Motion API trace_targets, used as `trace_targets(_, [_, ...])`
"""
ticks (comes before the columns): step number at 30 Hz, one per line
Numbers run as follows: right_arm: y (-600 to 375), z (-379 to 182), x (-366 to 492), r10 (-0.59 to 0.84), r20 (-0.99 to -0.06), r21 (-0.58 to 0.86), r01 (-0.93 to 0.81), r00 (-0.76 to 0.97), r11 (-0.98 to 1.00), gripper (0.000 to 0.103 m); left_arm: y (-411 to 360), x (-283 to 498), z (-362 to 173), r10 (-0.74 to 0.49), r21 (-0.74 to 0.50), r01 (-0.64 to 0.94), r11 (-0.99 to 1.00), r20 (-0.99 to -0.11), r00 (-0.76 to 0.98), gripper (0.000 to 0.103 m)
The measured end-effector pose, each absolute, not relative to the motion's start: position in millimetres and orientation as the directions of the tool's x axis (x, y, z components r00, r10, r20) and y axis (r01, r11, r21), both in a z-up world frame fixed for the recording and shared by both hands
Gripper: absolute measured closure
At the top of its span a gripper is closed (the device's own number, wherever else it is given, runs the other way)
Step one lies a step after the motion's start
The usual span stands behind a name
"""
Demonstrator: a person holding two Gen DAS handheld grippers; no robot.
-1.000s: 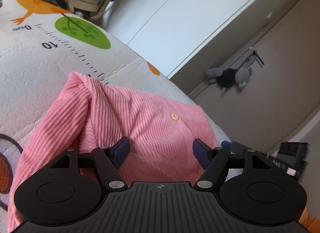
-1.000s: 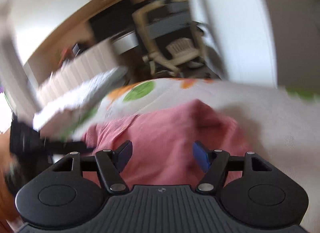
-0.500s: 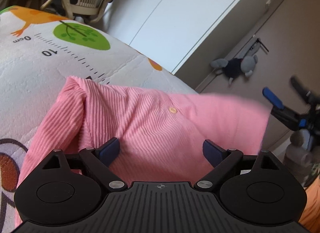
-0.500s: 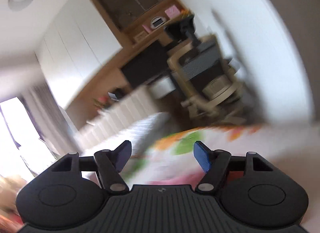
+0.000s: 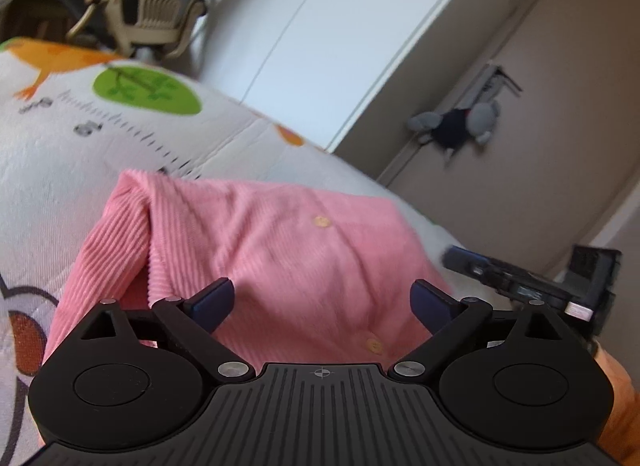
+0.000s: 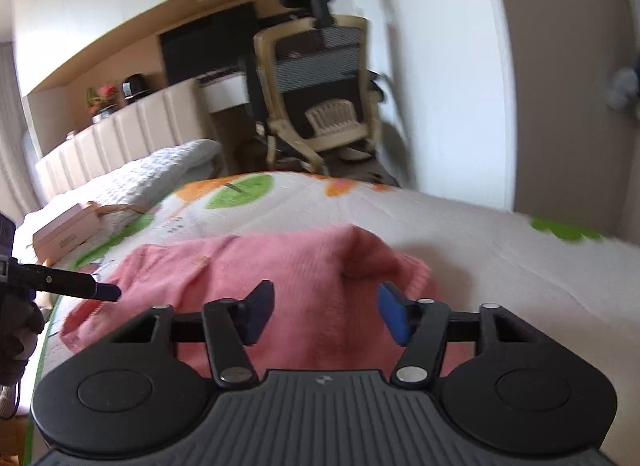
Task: Fold clothes
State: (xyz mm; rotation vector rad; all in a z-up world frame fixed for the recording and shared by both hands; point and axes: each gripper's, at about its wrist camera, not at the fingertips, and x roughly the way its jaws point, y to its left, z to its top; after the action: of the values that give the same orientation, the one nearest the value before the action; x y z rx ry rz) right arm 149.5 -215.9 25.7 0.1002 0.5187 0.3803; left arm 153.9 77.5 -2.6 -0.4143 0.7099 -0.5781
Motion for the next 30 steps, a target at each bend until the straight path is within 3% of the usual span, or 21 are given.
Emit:
trace_targets(3, [-200.8, 29.8, 148.0, 0.402, -0.472, 0.121, -0.393, 0.785, 0.911, 0.045, 77.9, 153.1, -7.4, -0.605, -0.534, 0.324, 0.781, -0.516, 0.607, 0.004])
trace_targets(6, [-176.4, 14.3, 157.6, 0.395, -0.538, 0.053, -0.438, 0.745, 0.898, 0.045, 70.6, 156.0, -18.6, -0.590, -0.520, 0.305, 0.798, -0.570, 0.572, 0.004])
trace_targets(10, [-175.9, -11.0, 165.5, 0.273, -0.587, -0.099, -0.403, 0.762, 0.910, 0.042, 67.3, 152.2, -11.6, -0.559, -0.473, 0.308, 0.825, -0.606, 0.566, 0.004])
trace_targets(17, [-188.5, 9.0, 168.0, 0.236, -0.558, -0.088, -0.340, 0.796, 0.936, 0.042, 73.1, 164.5, 8.6, -0.340, -0.262, 0.220, 0.940, -0.641, 0.688, 0.004])
trace_targets(24, [-164.0, 31.2, 190.5, 0.445, -0.511, 0.110, -0.458, 0.736, 0.882, 0.042, 60.8, 177.7, 6.9, -0.295, -0.191, 0.225, 0.955, -0.663, 0.689, 0.004])
trace_targets(28, [-140.8, 0.6, 207.5, 0.416, -0.571, 0.048, -0.478, 0.707, 0.877, 0.042, 65.1, 182.5, 1.4, -0.310, -0.195, 0.243, 0.950, -0.672, 0.672, 0.004])
trace_targets(30, [-139.7, -7.0, 205.0, 0.408, -0.559, 0.018, -0.481, 0.722, 0.876, 0.042, 71.6, 185.6, -1.9, -0.324, -0.210, 0.249, 0.946, -0.678, 0.660, 0.004])
